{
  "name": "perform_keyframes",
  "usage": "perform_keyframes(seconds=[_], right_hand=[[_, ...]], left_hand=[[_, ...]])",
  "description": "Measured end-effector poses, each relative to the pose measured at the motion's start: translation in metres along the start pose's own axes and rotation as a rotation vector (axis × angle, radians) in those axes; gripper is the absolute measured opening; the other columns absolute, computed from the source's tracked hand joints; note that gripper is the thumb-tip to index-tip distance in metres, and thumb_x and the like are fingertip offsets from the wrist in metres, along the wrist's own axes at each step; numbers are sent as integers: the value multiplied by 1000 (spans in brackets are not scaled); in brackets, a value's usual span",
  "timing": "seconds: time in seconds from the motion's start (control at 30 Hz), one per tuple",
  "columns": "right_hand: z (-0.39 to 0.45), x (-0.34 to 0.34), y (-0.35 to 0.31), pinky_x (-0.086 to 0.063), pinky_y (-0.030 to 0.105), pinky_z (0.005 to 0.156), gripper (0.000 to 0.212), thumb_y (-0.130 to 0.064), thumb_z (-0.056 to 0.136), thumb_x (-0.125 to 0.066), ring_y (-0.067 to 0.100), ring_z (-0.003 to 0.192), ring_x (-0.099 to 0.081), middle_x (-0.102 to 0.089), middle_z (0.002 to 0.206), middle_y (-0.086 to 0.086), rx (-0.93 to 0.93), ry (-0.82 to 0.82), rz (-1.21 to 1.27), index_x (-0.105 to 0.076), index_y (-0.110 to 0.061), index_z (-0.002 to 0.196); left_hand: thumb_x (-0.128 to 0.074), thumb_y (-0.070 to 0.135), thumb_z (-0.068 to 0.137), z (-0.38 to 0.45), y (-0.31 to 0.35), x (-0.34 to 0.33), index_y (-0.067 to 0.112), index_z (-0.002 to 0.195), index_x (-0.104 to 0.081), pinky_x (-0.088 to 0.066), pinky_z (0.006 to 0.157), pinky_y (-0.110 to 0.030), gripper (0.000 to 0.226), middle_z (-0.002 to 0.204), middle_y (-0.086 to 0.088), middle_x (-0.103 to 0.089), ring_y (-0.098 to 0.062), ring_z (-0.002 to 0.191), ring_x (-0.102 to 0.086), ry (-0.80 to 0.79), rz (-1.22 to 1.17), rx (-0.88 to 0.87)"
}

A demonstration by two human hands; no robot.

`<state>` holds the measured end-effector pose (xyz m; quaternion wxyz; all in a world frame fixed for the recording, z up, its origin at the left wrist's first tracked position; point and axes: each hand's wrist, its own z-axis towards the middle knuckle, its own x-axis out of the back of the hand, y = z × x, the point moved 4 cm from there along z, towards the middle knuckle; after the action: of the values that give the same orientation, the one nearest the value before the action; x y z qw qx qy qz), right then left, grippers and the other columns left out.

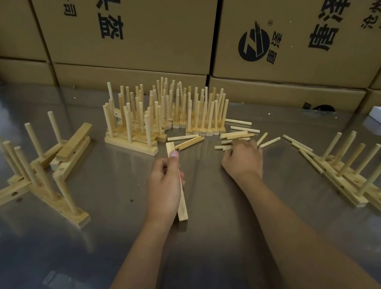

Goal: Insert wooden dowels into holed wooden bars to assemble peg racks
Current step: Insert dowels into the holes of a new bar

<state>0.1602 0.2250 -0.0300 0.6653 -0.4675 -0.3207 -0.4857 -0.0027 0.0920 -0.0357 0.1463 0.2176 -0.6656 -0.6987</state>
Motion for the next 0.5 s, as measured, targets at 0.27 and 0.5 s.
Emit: perform_keyframes(seconds=[0.27, 0.5], right_hand=[[-29, 19, 6, -34, 35, 102, 24, -25, 96, -55, 23, 122, -44, -66, 108, 9, -8, 66, 64, -74, -20, 111], [-74, 30, -6, -52, 36, 79, 20, -9, 92, -50, 29, 96, -62, -62, 109, 5, 159, 47, -38, -65, -13, 104]], left_hand=[[-48, 46, 101, -2, 2, 2, 14, 83, -57, -52, 83, -48, 38, 72, -1, -57, -19, 71, -57, -7, -38, 45], [-49, 47, 101, -1, 1, 3, 15, 83, -57, -47, 72, -38, 37, 70, 0, -57, -16, 65, -56, 0, -27, 64]])
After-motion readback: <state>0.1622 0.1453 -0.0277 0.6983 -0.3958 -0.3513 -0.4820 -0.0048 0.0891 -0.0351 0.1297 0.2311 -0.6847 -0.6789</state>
